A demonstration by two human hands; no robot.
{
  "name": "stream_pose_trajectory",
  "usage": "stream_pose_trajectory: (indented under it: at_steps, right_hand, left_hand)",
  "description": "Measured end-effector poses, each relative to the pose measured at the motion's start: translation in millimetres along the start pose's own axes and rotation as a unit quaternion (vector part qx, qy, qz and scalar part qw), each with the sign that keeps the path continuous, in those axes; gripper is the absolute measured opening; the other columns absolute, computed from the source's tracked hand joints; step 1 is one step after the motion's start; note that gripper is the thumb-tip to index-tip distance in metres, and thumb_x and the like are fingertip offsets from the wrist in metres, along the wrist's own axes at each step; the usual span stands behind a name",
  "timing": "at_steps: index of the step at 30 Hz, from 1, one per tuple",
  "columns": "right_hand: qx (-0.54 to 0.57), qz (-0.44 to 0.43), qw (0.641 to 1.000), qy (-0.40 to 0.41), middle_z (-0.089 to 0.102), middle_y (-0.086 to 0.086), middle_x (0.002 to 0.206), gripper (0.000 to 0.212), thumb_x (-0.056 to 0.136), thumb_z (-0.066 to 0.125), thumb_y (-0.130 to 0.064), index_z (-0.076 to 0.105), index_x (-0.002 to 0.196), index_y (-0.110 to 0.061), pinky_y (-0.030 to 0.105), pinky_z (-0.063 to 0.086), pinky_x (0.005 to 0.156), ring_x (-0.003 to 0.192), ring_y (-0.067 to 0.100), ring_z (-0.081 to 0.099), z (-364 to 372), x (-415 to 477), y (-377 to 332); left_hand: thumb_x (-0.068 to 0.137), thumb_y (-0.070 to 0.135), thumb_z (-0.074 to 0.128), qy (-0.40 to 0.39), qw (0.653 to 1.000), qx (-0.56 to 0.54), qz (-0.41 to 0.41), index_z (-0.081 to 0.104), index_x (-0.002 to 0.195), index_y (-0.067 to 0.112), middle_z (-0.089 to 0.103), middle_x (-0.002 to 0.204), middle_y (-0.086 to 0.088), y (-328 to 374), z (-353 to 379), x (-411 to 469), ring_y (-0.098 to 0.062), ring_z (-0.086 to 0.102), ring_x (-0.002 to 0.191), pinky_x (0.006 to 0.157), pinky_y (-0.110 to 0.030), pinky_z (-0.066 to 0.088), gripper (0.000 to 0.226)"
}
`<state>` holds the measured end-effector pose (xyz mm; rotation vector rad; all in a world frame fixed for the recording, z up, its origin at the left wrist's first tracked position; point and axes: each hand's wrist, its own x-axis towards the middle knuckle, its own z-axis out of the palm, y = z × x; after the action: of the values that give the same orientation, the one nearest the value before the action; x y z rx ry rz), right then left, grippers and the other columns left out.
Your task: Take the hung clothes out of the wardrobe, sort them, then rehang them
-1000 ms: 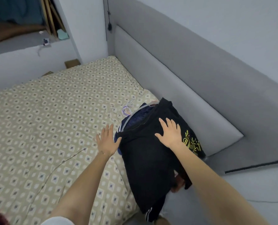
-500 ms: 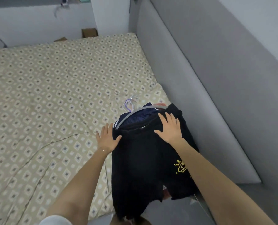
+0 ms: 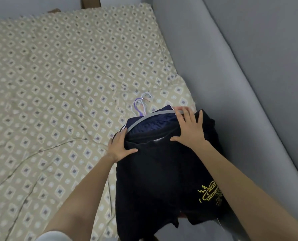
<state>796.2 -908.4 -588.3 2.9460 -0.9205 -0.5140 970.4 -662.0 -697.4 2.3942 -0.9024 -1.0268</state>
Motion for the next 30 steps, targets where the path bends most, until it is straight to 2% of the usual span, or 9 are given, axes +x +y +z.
stream_pose_trajectory:
  at_steps: [2, 5, 8, 11, 14, 17, 20, 24, 30]
  right_hand:
    - [-0.005, 0.010, 1.000, 0.000, 0.003, 0.012, 0.163, 0.124, 0.073, 0.067, -0.069, -0.013, 0.155, -0.021, 0.062, -0.013, 0.112, 0.150, 0.032, -0.001, 1, 1, -5]
    - [0.000, 0.014, 1.000, 0.010, 0.020, 0.012, 0.156, 0.122, 0.074, 0.068, -0.067, -0.008, 0.156, -0.019, 0.061, -0.010, 0.114, 0.146, 0.031, 0.015, 2, -2, -6]
    - [-0.004, 0.003, 0.999, 0.037, 0.038, 0.014, 0.142, 0.118, 0.072, 0.073, -0.063, 0.009, 0.157, -0.013, 0.059, 0.002, 0.117, 0.133, 0.033, 0.036, 3, -9, -5]
    - [-0.023, -0.023, 0.992, 0.118, 0.056, 0.016, 0.117, 0.103, 0.056, 0.087, -0.056, 0.050, 0.139, -0.007, 0.058, 0.035, 0.106, 0.107, 0.035, 0.055, 5, -17, -3]
    - [0.014, -0.054, 0.989, 0.137, 0.063, 0.010, 0.100, 0.063, 0.064, 0.086, -0.048, 0.067, 0.111, -0.010, 0.049, 0.045, 0.093, 0.096, 0.032, 0.060, -2, -27, -1]
    - [0.097, -0.057, 0.990, 0.084, 0.060, 0.003, 0.083, 0.033, 0.088, 0.067, -0.046, 0.067, 0.091, -0.013, 0.040, 0.041, 0.082, 0.092, 0.029, 0.057, -24, -38, -4]
    - [0.143, -0.045, 0.988, 0.040, 0.048, -0.004, 0.069, 0.036, 0.093, 0.059, -0.047, 0.051, 0.073, -0.017, 0.033, 0.035, 0.066, 0.082, 0.025, 0.056, -47, -52, -8]
    - [0.220, 0.025, 0.974, 0.053, 0.054, -0.006, 0.072, 0.033, 0.089, 0.064, -0.048, 0.058, 0.078, -0.017, 0.032, 0.036, 0.061, 0.075, 0.018, 0.055, -76, -79, -10]
    - [0.241, 0.126, 0.960, 0.066, 0.058, -0.005, 0.074, 0.039, 0.087, 0.062, -0.056, 0.063, 0.083, -0.018, 0.031, 0.036, 0.062, 0.071, 0.017, 0.051, -106, -141, -28]
  left_hand:
    - [0.077, 0.058, 0.074, 0.014, 1.000, 0.006, 0.001, 0.016, 0.157, 0.024, 0.026, 0.160, 0.004, -1, 5, 4, -0.018, 0.022, 0.148, 0.120, -0.048, 0.006, 0.105]
    - [0.075, 0.062, 0.074, 0.047, 0.998, 0.035, -0.003, 0.033, 0.150, 0.018, 0.046, 0.146, -0.002, -4, 8, 7, -0.023, 0.039, 0.137, 0.115, -0.045, 0.023, 0.096]
    - [0.076, 0.064, 0.072, 0.058, 0.996, 0.061, -0.013, 0.046, 0.139, 0.017, 0.053, 0.126, -0.008, -3, 6, 1, -0.030, 0.046, 0.121, 0.105, -0.043, 0.034, 0.083]
    - [0.080, 0.059, 0.071, 0.070, 0.995, 0.063, -0.016, 0.056, 0.104, 0.015, 0.049, 0.101, -0.005, -1, 2, -13, -0.028, 0.047, 0.101, 0.088, -0.039, 0.041, 0.052]
    - [0.087, 0.049, 0.069, 0.063, 0.997, 0.046, -0.005, 0.047, 0.072, 0.019, 0.047, 0.077, 0.004, 3, -6, -33, -0.025, 0.051, 0.085, 0.070, -0.036, 0.038, 0.040]
    - [0.095, 0.043, 0.060, 0.033, 0.999, -0.012, -0.019, 0.043, 0.067, 0.023, 0.051, 0.066, 0.004, 9, -17, -56, -0.024, 0.053, 0.072, 0.063, -0.037, 0.036, 0.038]
    - [0.097, 0.043, 0.056, 0.020, 0.998, -0.049, -0.033, 0.054, 0.081, 0.013, 0.063, 0.077, -0.007, 16, -38, -79, -0.028, 0.059, 0.075, 0.071, -0.041, 0.046, 0.034]
    - [0.097, 0.042, 0.057, 0.055, 0.997, -0.063, 0.000, 0.059, 0.083, 0.012, 0.067, 0.079, -0.003, 30, -73, -100, -0.023, 0.062, 0.076, 0.070, -0.036, 0.046, 0.033]
    - [0.093, 0.046, 0.062, 0.056, 0.995, -0.038, 0.074, 0.055, 0.071, 0.020, 0.061, 0.065, 0.005, 40, -116, -123, -0.013, 0.054, 0.060, 0.061, -0.033, 0.040, 0.035]
